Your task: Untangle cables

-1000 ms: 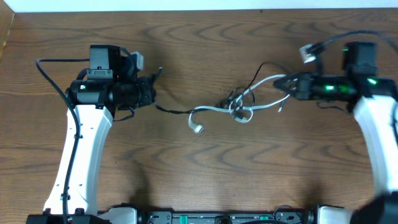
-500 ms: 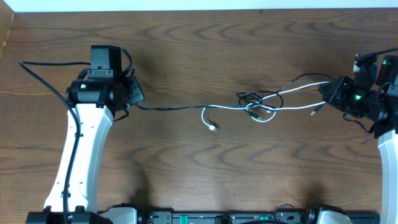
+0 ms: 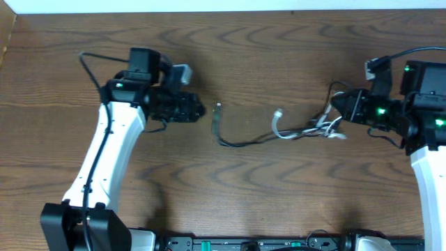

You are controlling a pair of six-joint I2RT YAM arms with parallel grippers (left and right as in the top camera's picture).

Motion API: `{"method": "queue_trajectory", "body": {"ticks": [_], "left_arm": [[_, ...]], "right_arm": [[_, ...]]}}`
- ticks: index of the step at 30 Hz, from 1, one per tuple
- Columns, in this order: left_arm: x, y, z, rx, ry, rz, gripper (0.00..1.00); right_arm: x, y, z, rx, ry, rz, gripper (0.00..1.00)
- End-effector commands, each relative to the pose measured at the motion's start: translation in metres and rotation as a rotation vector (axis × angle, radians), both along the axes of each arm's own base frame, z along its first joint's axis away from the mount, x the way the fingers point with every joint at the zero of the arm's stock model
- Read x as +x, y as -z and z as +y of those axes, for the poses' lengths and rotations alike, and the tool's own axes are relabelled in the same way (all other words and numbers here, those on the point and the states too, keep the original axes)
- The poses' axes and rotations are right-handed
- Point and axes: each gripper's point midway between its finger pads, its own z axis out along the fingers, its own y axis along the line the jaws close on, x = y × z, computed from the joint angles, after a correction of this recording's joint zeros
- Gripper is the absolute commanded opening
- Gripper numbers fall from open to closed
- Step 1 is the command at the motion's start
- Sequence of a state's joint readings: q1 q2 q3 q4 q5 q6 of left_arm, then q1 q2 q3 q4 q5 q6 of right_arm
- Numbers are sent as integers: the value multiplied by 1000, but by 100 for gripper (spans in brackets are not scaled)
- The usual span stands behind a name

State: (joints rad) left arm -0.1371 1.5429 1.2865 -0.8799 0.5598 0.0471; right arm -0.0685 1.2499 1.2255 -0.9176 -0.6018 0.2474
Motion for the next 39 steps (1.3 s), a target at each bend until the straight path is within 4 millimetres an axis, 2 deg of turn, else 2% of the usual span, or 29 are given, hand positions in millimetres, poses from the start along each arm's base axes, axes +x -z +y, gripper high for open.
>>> {"method": "queue_trajectory", "body": {"ticks": [1,9,16,21,28,30,33,34,35,36,37,39], "left_arm": [[-16,-12,-39,-111,187,-45,70],[-33,-14,-107,-143,425,-144,70],[-37,-6,-160,-170,589,-256,70],[-37,4,-196,-200,665,-318,70],[-39,29,-247,-246,754,-388,68],[-38,39,-258,-256,770,-408,61],[-36,50,-265,-259,778,-410,51],[-35,54,-265,-258,778,-406,44],[-35,58,-265,-256,778,-400,35],[-35,59,-265,-254,778,-396,12],[-35,60,-265,-253,776,-392,8],[-35,61,-262,-250,763,-374,7]], "right_arm": [[-1,-10,16,22,-59,-36,1],[0,-11,19,45,-45,-22,1],[-2,-13,23,74,-55,-12,1],[-2,-13,23,75,-55,-12,1],[-4,-12,23,75,-55,-3,1],[-4,-11,23,75,-55,0,1],[-5,-11,23,75,-55,4,1],[-5,-11,23,75,-55,4,1],[-5,-11,23,74,-55,3,1],[-5,-11,23,73,-54,3,1],[-4,-10,22,71,-51,4,1],[-4,-8,19,54,-37,7,1]]}}
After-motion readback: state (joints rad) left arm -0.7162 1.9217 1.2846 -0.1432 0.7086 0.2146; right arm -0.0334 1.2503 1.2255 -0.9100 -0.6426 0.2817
